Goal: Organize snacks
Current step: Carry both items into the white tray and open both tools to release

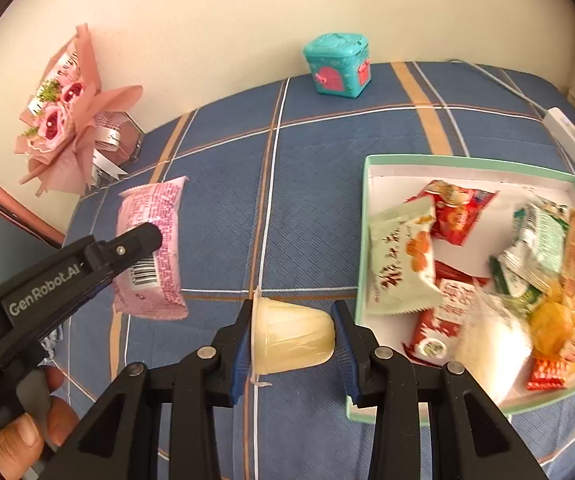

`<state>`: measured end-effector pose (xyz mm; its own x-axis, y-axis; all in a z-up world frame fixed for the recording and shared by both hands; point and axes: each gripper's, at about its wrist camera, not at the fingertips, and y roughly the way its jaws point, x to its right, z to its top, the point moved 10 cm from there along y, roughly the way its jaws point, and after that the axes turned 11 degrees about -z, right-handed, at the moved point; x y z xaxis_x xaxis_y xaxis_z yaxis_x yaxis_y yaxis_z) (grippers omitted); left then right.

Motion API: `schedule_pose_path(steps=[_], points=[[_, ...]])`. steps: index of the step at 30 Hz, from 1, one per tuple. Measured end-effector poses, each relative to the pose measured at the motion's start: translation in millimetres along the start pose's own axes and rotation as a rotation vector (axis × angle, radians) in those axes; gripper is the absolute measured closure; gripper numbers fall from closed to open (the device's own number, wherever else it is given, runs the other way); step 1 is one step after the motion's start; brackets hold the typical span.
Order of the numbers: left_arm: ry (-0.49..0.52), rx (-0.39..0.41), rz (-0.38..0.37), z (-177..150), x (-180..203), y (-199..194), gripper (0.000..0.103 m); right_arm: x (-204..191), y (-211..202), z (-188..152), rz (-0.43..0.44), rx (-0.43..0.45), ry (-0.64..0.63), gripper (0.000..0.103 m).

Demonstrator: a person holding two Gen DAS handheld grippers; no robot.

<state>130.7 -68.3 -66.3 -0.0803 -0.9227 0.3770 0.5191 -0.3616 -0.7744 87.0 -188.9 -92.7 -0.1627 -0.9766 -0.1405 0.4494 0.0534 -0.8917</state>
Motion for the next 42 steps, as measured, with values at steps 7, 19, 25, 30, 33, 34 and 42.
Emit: schedule_pose_path(steps=[7,19,25,30,33,34,42], points=[[0.067,0.023,-0.001,-14.0,34.4,-12.0,0.069,23.1,-15.5,-12.0,0.023,0.003,0.046,0.063],[0.11,0.017,-0.04,-22.8,67.8,-8.2,0.069,57.8,-13.8,-4.8,0.042,-0.017,0.145,0.063],[0.125,-0.005,-0.072,-26.6,80.5,-1.4,0.069,101.0,-20.9,8.7,0.018,0.017,0.255,0.063],[0.162,-0.04,-0.079,-35.5,94.8,8.6,0.069,141.6,-23.9,14.0,-0.02,0.038,0.346,0.063],[0.187,-0.066,-0.088,-42.4,104.4,15.7,0.069,163.7,-24.8,15.7,-0.048,0.044,0.378,0.063],[0.195,-0.077,-0.094,-45.1,108.0,18.3,0.069,168.5,-24.7,16.2,-0.052,0.044,0.386,0.063],[0.24,-0.151,-0.118,-66.0,128.9,36.6,0.069,186.1,-19.5,19.5,-0.074,0.039,0.39,0.063]])
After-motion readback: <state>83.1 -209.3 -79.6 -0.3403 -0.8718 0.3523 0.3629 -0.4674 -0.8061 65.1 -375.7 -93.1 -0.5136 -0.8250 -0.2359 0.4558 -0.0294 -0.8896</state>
